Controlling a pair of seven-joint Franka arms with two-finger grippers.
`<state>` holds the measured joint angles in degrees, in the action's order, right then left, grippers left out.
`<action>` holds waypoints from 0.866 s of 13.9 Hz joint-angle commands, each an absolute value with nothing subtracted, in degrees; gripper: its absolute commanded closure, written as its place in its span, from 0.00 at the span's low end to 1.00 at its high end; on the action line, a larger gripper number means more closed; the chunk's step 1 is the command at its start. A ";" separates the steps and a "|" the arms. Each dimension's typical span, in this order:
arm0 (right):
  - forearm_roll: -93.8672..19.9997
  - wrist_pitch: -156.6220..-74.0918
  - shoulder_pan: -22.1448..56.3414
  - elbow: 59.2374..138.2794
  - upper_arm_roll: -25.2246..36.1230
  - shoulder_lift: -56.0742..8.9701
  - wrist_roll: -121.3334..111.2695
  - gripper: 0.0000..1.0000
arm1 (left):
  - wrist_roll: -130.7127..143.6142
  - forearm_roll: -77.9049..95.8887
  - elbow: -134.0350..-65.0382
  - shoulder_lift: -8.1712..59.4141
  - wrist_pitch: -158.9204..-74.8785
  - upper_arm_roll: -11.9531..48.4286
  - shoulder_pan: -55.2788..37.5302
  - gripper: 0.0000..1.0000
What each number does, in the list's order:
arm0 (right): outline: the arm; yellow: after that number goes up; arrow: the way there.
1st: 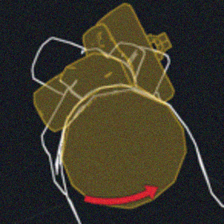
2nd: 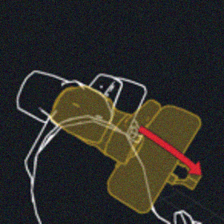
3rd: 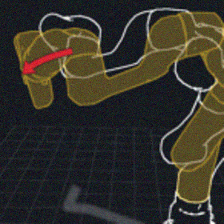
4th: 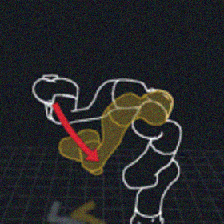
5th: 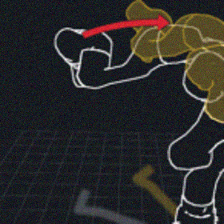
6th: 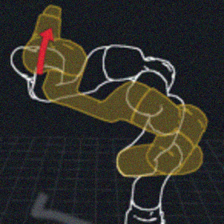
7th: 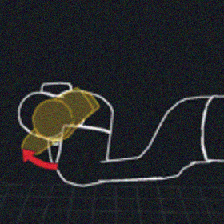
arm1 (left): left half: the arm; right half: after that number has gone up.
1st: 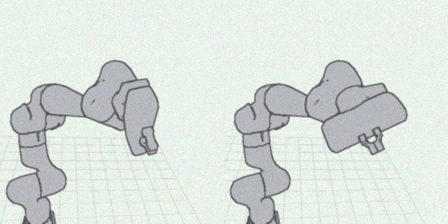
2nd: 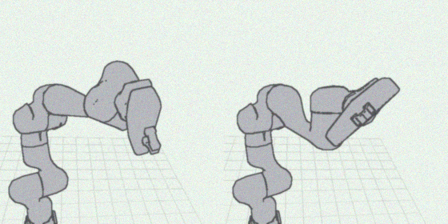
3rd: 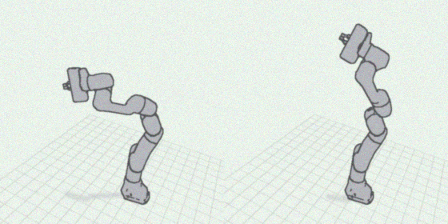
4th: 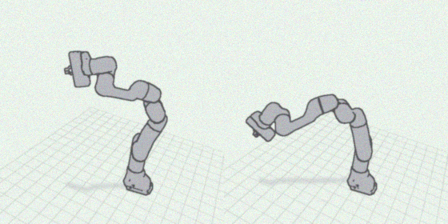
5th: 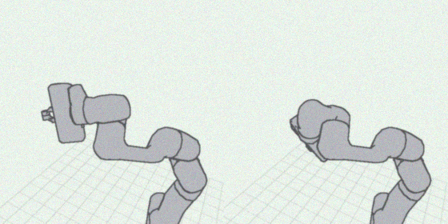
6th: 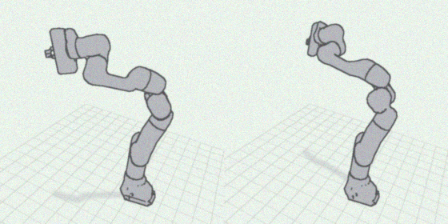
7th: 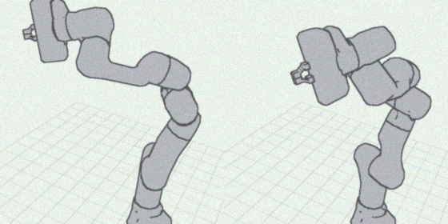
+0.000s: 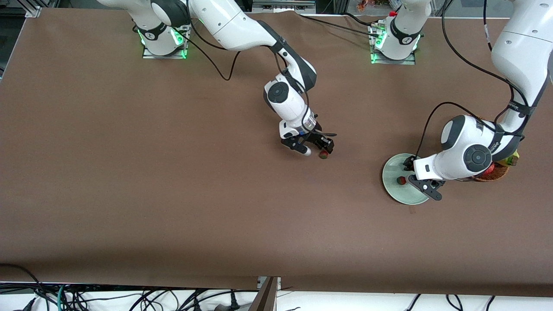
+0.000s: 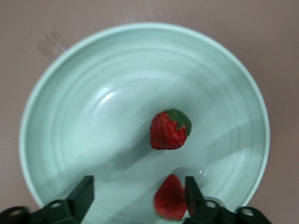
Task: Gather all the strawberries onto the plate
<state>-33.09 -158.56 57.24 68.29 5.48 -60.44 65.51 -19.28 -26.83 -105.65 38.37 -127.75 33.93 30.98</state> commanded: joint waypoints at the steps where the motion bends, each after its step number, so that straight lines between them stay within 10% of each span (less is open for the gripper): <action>1: -33.05 -148.49 53.63 66.62 6.41 -57.14 66.10 0.04 | -18.73 -27.16 -105.21 33.15 -120.87 39.26 31.46 0.00; 7: -29.00 -114.14 48.34 72.48 17.29 -38.71 44.26 0.01 | 5.65 -21.36 -102.74 31.55 -112.24 49.56 28.23 0.00; 12: -26.47 -94.41 48.34 82.68 28.99 -22.00 24.03 0.01 | 31.69 -24.24 -108.26 35.33 -124.75 48.87 18.11 0.00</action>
